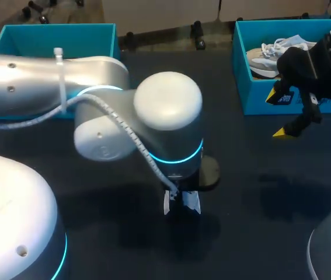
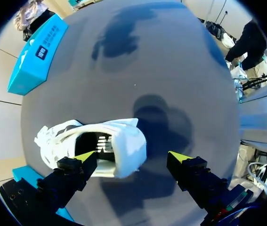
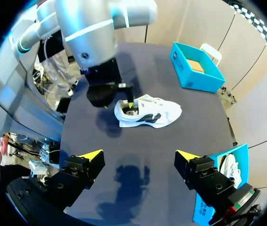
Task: Take the shoe out of the shoebox, open the shoe tongue, remove and reinsert the insole, then place the shoe into the shoebox
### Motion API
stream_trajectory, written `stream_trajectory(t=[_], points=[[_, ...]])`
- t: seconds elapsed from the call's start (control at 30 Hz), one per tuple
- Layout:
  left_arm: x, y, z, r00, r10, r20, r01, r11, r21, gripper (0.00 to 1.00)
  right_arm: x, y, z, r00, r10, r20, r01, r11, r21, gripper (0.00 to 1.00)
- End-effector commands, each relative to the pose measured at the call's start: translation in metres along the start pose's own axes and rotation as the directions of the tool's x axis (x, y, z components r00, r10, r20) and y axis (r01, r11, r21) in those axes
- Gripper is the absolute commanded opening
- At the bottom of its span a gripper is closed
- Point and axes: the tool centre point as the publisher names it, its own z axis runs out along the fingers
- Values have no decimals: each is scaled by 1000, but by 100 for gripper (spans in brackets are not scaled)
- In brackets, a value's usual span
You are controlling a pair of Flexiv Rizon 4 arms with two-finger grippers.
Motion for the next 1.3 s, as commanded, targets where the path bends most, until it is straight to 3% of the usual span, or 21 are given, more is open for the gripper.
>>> stream_trajectory(t=[0.03,0.87,0.9,0.93,1.03,1.17,1.23,1.3], points=[[-2,-16,21,1000,0,-14,0,999,-49,100,-2,1,2,1000,1,-3,-1,1000,4,100],[-3,5,47,997,-24,-67,17,994,-106,100,-2,1,2,1000,1,-3,-1,1000,4,100],[-3,5,47,997,-24,-68,17,994,-107,89,-2,1,2,1000,1,-3,-1,1000,4,100],[-3,5,47,997,-25,-68,18,994,-107,60,-2,1,2,1000,1,-3,-1,1000,4,100],[-1,4,47,997,-25,-70,17,994,-108,33,-2,1,2,1000,1,-3,-1,1000,4,100],[0,3,47,997,-25,-78,17,994,-108,21,-2,1,2,1000,1,-3,-1,1000,4,100],[0,3,47,996,-26,-82,16,994,-109,20,-2,1,2,1000,1,-3,-1,1000,4,100],[1,3,46,996,-24,-87,14,994,-111,5,-2,1,2,1000,1,-3,-1,1000,4,100]])
